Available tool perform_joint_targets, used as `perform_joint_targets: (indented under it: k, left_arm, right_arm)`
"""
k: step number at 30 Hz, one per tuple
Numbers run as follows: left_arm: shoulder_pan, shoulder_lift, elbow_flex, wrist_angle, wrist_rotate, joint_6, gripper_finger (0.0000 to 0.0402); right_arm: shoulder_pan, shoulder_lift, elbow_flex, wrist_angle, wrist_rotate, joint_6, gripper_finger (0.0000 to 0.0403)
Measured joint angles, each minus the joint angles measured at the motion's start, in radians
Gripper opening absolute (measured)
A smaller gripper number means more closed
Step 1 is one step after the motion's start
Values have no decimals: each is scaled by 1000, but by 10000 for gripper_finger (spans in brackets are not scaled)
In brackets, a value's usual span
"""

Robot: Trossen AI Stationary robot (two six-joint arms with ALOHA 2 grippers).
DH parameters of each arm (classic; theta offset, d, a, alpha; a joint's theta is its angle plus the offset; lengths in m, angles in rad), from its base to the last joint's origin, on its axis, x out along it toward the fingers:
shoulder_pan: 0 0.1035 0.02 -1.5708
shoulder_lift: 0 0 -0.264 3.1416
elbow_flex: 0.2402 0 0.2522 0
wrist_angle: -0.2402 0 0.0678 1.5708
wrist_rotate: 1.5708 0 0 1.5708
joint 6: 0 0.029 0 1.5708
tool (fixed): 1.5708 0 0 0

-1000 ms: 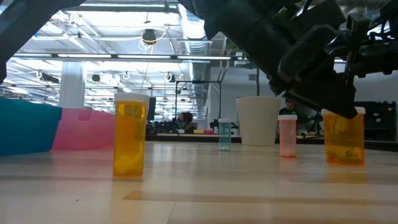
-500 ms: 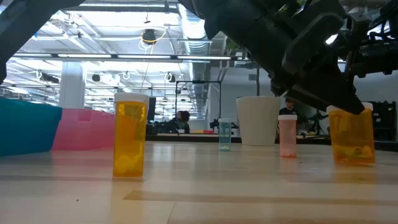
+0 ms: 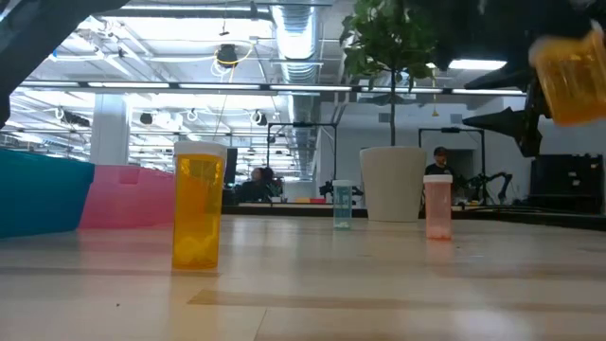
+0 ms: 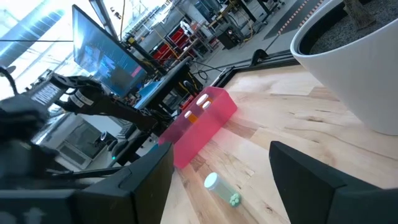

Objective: Pick and place medicine bottles into bin by pill shape (circle, oval)
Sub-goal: Put the orange capsule bottle into the red bin

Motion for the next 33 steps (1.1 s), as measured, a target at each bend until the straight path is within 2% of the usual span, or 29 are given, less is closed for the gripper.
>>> perform_joint_targets:
  k: [5, 9, 16, 20, 23, 26, 29, 30, 33]
  left_arm:
    - [15, -8, 144, -150, -30, -2, 207]
    - [28, -96, 107, -192, -100, -41, 208]
    - [49, -237, 107, -446, -250, -109, 208]
    - [52, -319, 106, -616, -371, -200, 208]
    - [42, -385, 106, -763, -500, -262, 208]
    - [27, -446, 105, -922, -631, -365, 208]
    - [5, -522, 68, -1085, -751, -534, 208]
    - [-6, -552, 38, -1132, -791, -601, 208]
    - [-53, -676, -130, -1106, -858, -764, 208]
  right_arm:
    - [0, 0, 0, 3, 0, -1, 276]
    - [0, 0, 0, 7, 0, -1, 276]
    - [0, 0, -1, 11, 1, -2, 276]
    - [0, 0, -1, 13, 1, -2, 276]
    - [0, 0, -1, 14, 1, -2, 276]
    - [0, 0, -1, 14, 1, -2, 276]
    - [0, 0, -1, 14, 1, -4, 276]
    - [0, 0, -1, 14, 1, -7, 276]
    - [0, 0, 0, 10, 2, -8, 276]
